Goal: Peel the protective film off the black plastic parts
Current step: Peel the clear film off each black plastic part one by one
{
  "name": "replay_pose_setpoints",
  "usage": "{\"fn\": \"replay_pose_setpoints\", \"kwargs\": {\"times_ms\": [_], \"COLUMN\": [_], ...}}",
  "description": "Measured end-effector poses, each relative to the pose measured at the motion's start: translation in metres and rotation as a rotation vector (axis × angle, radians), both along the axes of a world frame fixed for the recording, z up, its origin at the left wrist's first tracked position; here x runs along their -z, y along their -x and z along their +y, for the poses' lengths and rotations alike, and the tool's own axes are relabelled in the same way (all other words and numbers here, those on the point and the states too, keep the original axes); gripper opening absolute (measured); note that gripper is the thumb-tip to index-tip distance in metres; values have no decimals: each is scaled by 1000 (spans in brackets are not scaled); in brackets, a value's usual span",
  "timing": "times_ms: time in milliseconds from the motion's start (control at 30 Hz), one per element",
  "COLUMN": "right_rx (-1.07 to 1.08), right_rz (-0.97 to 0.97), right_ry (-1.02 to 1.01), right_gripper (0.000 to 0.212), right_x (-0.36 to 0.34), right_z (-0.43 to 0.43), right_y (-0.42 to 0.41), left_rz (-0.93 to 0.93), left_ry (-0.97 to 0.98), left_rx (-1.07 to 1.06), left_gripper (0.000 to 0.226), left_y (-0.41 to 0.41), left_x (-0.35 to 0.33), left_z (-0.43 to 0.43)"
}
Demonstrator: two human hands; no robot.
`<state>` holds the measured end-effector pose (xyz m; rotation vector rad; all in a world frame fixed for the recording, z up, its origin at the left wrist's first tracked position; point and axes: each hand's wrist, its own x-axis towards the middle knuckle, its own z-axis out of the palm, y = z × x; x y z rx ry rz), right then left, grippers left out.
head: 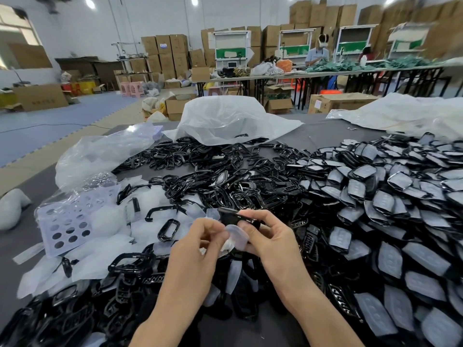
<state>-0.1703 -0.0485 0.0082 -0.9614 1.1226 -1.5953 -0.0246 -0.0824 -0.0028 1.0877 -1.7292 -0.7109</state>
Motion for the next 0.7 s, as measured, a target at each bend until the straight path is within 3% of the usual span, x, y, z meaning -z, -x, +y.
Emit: {"fn": "replay_pose_setpoints", "kwargs": {"times_ms": [233,400,567,700], "right_rx": [-31,-67,-120,-138], "right_rz": [50,30,-30,30], "right_ry": [13,36,11,5], "right_gripper": [17,18,17,19], "right_x": [-1,-3,-6,-8], "right_z": [2,4,6,6], "right_y": [-4,-6,-1,2], "left_rz": [284,365,286,245], "left_ry": [-111,-169,-152,-159], "left_rx": [12,22,100,95], "left_gripper": [7,16,12,6], "left_y": [0,0,-3,-4], "left_x": [-7,-7,-9,-4], "left_z": [2,0,0,-4]}}
